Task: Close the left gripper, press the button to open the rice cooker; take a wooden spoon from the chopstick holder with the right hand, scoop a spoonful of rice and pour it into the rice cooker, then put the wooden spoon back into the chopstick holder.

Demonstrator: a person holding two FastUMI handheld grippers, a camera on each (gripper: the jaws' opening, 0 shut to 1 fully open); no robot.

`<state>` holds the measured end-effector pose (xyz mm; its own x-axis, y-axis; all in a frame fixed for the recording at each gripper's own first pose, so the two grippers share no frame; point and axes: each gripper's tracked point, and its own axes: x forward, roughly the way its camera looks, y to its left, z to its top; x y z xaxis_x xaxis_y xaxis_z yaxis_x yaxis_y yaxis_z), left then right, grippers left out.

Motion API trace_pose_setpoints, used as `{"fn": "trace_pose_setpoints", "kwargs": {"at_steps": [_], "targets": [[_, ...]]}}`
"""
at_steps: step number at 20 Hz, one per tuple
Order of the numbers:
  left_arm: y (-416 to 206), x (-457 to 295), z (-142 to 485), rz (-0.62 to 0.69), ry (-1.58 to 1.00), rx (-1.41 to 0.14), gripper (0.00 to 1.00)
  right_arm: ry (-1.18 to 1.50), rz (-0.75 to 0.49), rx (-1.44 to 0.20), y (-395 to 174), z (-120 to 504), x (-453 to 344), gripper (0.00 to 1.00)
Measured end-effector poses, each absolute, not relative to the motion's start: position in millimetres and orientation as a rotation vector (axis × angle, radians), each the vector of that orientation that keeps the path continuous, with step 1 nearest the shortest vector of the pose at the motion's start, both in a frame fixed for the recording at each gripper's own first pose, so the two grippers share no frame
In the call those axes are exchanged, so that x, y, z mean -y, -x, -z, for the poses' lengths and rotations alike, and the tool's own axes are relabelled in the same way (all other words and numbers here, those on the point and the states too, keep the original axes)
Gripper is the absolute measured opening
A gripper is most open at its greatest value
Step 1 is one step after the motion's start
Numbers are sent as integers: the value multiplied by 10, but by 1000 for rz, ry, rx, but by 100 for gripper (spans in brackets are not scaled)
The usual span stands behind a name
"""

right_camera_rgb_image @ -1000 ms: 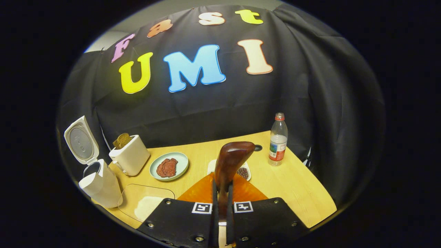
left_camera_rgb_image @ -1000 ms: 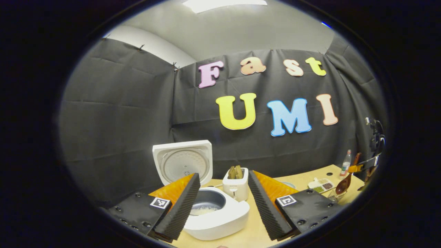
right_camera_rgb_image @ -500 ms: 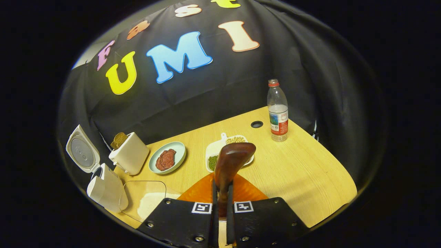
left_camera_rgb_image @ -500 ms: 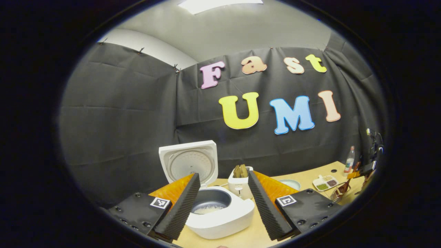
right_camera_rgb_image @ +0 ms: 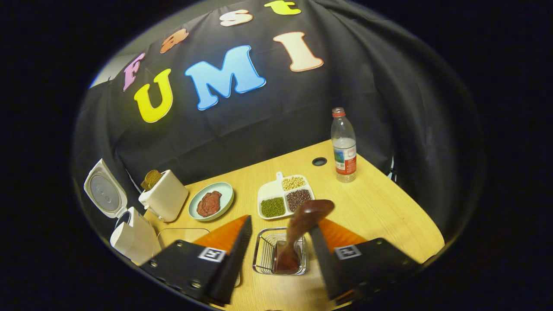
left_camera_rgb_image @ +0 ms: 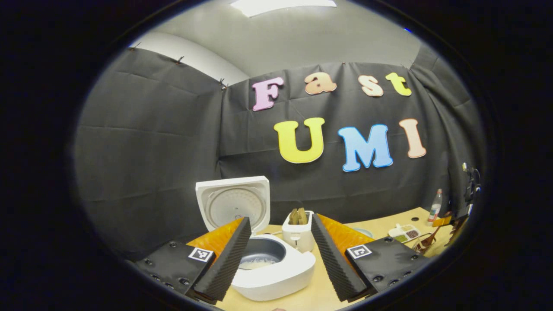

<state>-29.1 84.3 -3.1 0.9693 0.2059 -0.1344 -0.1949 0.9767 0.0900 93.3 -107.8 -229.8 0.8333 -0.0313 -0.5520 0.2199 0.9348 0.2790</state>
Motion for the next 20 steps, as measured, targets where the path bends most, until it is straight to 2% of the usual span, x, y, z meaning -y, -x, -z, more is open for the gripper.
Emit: {"fn": "trace_pose_setpoints", "kwargs": {"at_steps": [1,2,9,10,11,13,14,20], "targets": [[261,-866,20,-200,-74,-140,96,-328,157,-561,-893,2246,1104,99],[235,-886,23,-197,-71,-136,100,-317,175,-549,-870,2150,1148,98],[24,-1193,-31,-199,-39,-117,100,-183,266,-416,-694,1496,1327,98],[-8,-1248,-40,-202,-38,-116,91,-172,271,-394,-679,1377,1315,98],[-58,-1308,-57,-206,-37,-115,97,-164,273,-372,-666,1257,1283,98],[-151,-1423,-100,-211,-38,-109,100,-148,276,-327,-631,1041,1215,98],[-208,-1490,-110,-215,-41,-108,96,-136,276,-307,-620,934,1177,98],[-626,-1991,-257,-275,-82,-113,100,-91,263,-229,-500,525,866,97]]}}
